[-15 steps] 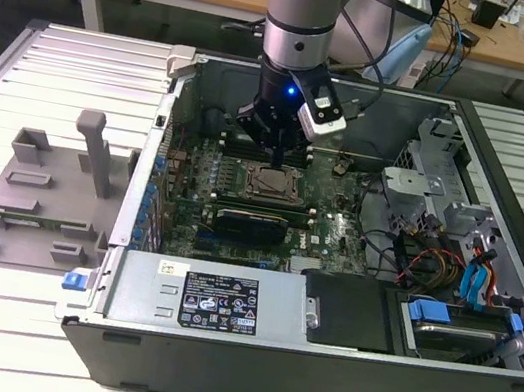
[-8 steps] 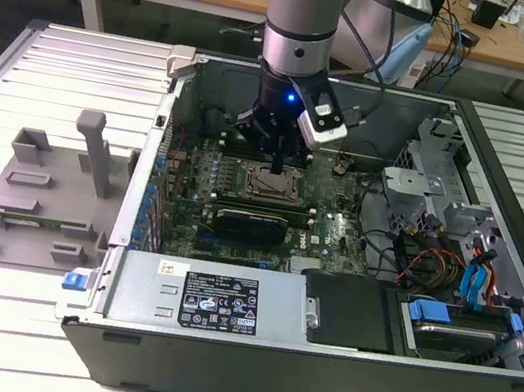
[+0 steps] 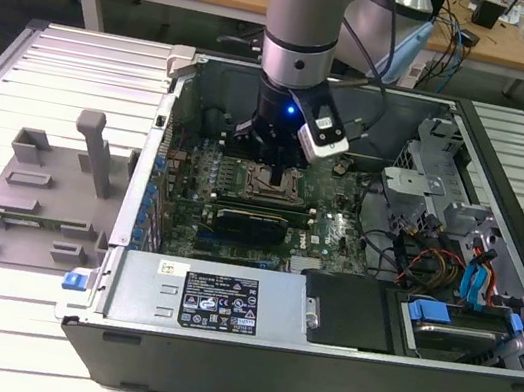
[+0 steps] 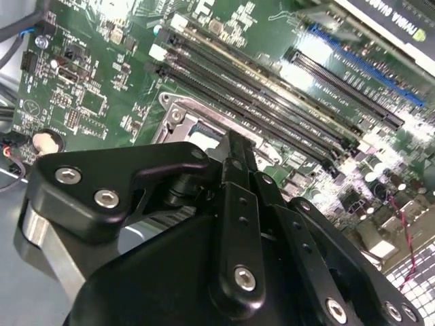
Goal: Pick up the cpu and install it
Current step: 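Install the second cpu locking lever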
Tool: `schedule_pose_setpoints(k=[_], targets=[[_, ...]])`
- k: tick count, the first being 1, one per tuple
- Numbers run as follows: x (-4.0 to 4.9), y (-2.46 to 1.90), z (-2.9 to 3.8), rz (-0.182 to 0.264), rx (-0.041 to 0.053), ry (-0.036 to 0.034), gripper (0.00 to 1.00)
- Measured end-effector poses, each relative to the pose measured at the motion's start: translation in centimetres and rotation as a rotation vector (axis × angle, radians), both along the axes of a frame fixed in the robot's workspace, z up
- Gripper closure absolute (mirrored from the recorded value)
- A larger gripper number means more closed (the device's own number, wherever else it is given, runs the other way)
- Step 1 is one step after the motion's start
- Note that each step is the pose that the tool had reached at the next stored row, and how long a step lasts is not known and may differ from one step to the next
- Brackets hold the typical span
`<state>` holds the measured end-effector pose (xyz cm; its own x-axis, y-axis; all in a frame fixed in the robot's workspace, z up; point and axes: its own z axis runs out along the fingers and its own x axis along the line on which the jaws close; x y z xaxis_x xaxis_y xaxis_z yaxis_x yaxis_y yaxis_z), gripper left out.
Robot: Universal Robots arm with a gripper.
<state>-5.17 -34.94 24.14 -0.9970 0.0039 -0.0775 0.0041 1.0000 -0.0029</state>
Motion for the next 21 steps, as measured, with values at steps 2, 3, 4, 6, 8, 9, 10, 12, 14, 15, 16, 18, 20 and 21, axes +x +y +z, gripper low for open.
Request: schedule_pose_setpoints(k=[2,3,4,6,8,9,10,12,14,15,16,18,20,21], targets=[[0.0,-0.44,0.0,0.0,0.0,0.0,0.89],[0.0,-0.55,0.0,0.0,0.0,0.0,0.89],[0.0,-0.69,0.0,0.0,0.0,0.0,0.89],[-0.03,-0.81,-0.03,0.0,0.0001,-0.0001,0.89],[-0.39,-0.81,-0.1,0.0,0.0,-0.0001,0.89],[-0.47,-0.82,-0.12,0.0,-0.0002,0.0001,0.89],[-0.47,-0.81,-0.27,0.0,-0.0002,0.0067,0.89],[-0.48,-0.81,-0.44,0.0,-0.0003,0.0243,0.89],[-0.47,-0.81,-0.55,0.002,-0.0002,0.0261,0.89],[-0.47,-0.81,-0.58,0.006,-0.0003,0.0266,0.89],[-0.47,-0.81,-0.62,0.011,-0.0004,0.027,0.89],[-0.54,-0.82,-0.7,0.044,-0.0009,0.0271,0.89],[-0.55,-0.91,-0.82,0.069,-0.0012,0.0282,0.89],[-0.56,-1.01,-0.83,0.069,-0.0013,0.0283,0.89]])
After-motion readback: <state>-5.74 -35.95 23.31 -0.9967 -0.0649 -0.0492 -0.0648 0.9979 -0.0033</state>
